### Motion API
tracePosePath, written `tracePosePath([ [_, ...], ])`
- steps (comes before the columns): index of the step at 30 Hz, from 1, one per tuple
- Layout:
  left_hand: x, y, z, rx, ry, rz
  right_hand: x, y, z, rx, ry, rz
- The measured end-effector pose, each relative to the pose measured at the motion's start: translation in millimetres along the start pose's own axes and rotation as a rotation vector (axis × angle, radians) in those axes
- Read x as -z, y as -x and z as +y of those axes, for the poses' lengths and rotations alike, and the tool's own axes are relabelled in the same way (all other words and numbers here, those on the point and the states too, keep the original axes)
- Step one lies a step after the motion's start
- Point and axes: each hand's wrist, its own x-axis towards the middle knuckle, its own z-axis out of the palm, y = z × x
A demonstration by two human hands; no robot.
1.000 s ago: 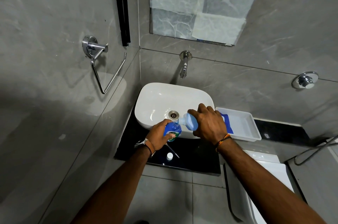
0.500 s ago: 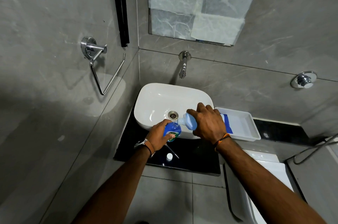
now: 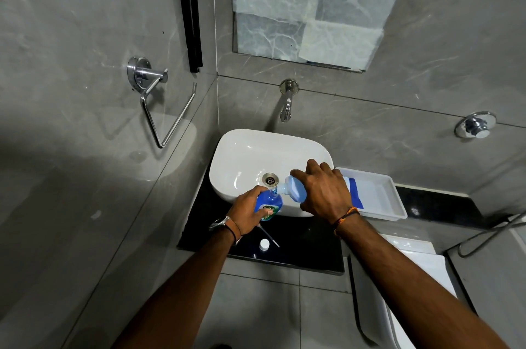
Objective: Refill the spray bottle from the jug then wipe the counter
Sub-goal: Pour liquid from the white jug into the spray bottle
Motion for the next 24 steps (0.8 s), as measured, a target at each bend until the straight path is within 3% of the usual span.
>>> tracePosePath([
  [12, 1.0, 0.4, 2.0, -0.005, 0.018, 0.001, -15.3, 0.5, 7.2, 0.000, -0.088, 0.008],
  [24, 4.8, 9.9, -8.3, 0.033, 0.049, -0.032, -54.7, 12.2, 34.2, -0.136, -0.715, 0.051],
])
